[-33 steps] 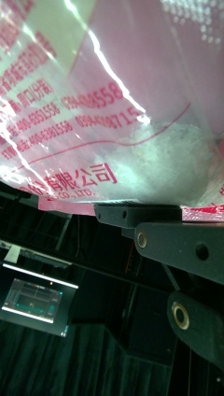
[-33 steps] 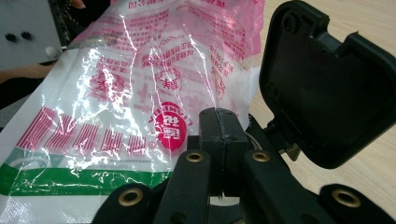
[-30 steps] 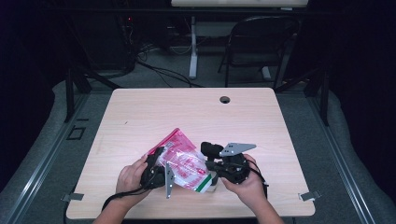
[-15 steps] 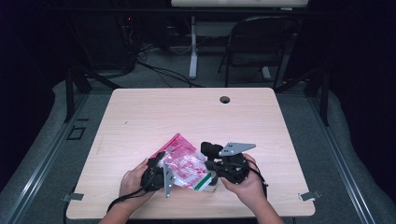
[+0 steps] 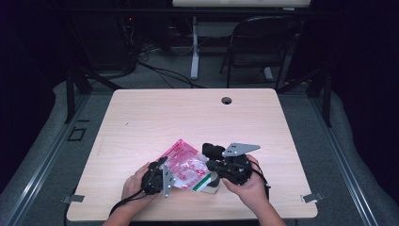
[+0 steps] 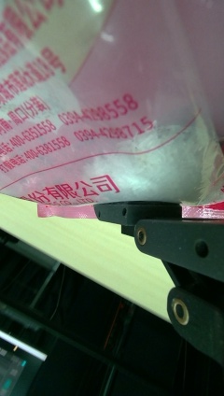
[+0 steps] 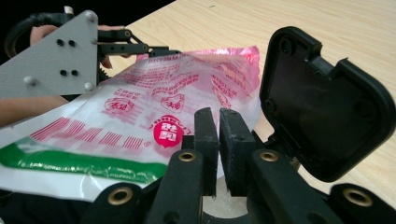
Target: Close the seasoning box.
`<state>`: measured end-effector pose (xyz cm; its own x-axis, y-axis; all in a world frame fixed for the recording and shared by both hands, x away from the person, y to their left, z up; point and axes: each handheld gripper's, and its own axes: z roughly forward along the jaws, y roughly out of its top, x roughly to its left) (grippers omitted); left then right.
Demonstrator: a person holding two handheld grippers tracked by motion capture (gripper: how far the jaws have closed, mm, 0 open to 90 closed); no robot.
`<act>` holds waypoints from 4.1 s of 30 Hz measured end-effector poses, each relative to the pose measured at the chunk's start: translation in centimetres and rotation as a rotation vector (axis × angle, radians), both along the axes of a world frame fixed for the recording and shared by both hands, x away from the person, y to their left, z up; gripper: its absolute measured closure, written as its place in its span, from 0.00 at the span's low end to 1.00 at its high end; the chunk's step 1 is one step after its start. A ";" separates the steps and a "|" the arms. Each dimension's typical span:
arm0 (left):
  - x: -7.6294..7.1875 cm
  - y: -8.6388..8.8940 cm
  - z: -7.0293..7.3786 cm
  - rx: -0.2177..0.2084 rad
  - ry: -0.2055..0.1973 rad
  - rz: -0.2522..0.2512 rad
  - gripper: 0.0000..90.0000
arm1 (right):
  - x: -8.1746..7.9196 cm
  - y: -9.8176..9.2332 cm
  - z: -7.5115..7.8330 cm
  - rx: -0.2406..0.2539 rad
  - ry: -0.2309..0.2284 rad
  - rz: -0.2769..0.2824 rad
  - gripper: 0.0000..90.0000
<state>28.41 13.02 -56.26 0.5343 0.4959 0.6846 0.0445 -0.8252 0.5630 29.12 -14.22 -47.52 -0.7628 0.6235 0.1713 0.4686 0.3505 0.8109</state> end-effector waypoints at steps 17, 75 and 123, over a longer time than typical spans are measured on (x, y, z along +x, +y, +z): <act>1.4 2.0 -0.6 -0.282 0.262 -0.004 0.82 | -0.2 -0.8 0.8 0.063 -0.024 -0.036 0.80; 3.7 8.4 -1.1 -0.346 0.283 0.392 0.76 | 2.6 -4.4 1.2 -0.006 -0.039 -0.138 0.64; 0.1 5.9 1.3 -0.471 0.418 0.148 0.40 | -1.4 -1.8 0.1 -0.111 -0.134 -0.026 0.69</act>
<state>28.49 18.90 -54.99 0.6116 0.7812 0.1250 0.4324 -0.4624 0.7740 27.68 -15.98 -47.42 -0.7578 0.6525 -0.0020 0.3687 0.4307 0.8237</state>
